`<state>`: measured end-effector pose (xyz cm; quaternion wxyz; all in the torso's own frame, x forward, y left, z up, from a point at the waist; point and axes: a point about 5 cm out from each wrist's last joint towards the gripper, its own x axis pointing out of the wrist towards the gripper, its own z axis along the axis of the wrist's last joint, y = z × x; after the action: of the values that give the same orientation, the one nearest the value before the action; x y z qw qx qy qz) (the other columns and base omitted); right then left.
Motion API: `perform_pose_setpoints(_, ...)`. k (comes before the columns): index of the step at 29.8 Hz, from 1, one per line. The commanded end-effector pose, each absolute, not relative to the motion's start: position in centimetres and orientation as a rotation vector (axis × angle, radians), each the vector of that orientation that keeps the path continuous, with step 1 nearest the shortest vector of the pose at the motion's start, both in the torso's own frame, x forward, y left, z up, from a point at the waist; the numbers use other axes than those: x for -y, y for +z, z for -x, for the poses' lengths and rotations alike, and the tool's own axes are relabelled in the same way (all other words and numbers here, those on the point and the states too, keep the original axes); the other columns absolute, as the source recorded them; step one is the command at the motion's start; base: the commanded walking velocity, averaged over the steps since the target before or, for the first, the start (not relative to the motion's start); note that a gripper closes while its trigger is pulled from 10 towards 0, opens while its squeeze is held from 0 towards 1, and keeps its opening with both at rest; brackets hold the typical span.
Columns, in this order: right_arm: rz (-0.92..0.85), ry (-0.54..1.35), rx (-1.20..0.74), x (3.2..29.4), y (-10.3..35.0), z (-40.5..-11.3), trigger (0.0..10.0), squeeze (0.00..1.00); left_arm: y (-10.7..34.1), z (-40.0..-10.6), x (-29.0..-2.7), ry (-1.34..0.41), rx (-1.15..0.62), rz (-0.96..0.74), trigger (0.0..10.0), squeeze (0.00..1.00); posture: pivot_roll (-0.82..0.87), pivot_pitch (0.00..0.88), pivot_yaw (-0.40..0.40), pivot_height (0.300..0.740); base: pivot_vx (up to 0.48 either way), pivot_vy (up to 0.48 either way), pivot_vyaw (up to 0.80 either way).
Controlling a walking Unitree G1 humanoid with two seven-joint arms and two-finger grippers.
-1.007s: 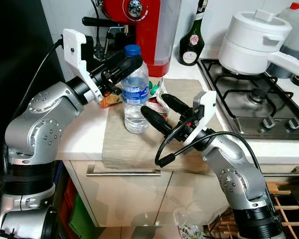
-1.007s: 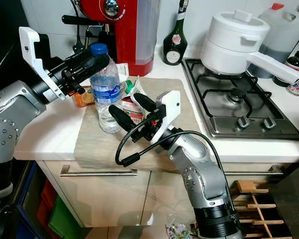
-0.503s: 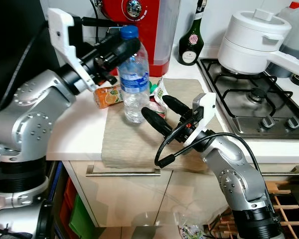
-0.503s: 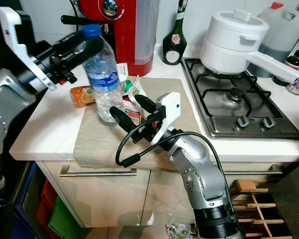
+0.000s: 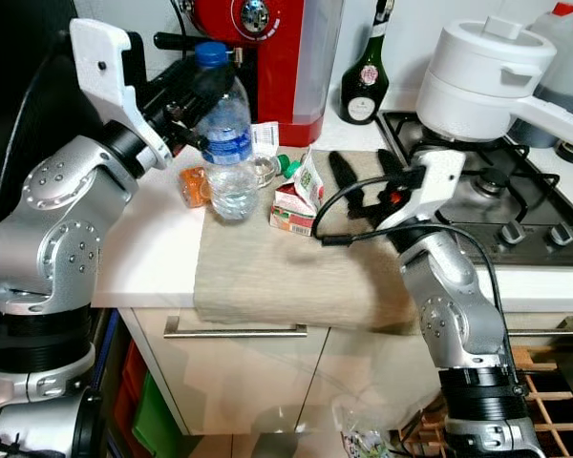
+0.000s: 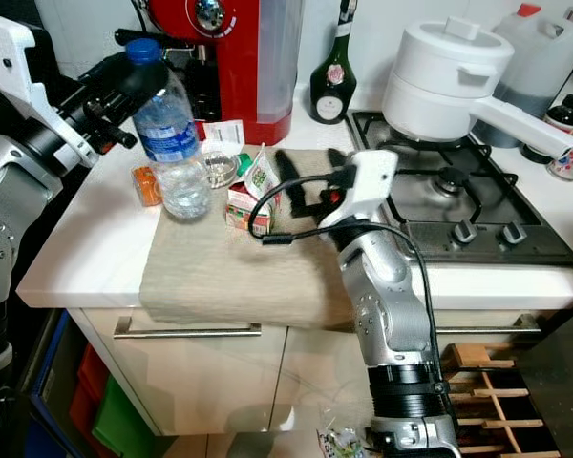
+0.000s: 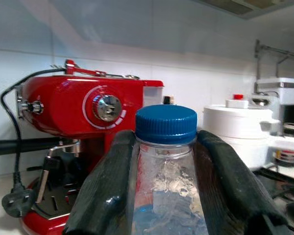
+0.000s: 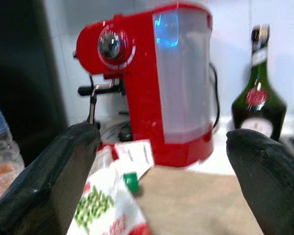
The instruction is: Restocking fridge
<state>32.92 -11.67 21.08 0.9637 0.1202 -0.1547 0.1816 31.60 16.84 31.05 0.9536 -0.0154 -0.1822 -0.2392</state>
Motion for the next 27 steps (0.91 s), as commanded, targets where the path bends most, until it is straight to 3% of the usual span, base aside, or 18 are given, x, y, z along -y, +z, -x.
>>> perform_pose_setpoints(1,-0.219,0.334,0.351,11.84,21.7,-33.14,10.0,0.0,32.4,-31.45,-16.69,-0.455,0.438,0.025,10.0,0.0,-0.03,0.0,-0.004,0.74,-0.289,0.0,0.0)
perform_pose_setpoints(27,-0.2,0.293,0.372,11.5,21.31,-33.55,10.0,0.0,32.67,-31.99,-16.61,-0.385,0.483,0.001,10.0,0.0,-0.03,0.0,-0.004,0.74,-0.446,0.0,0.0)
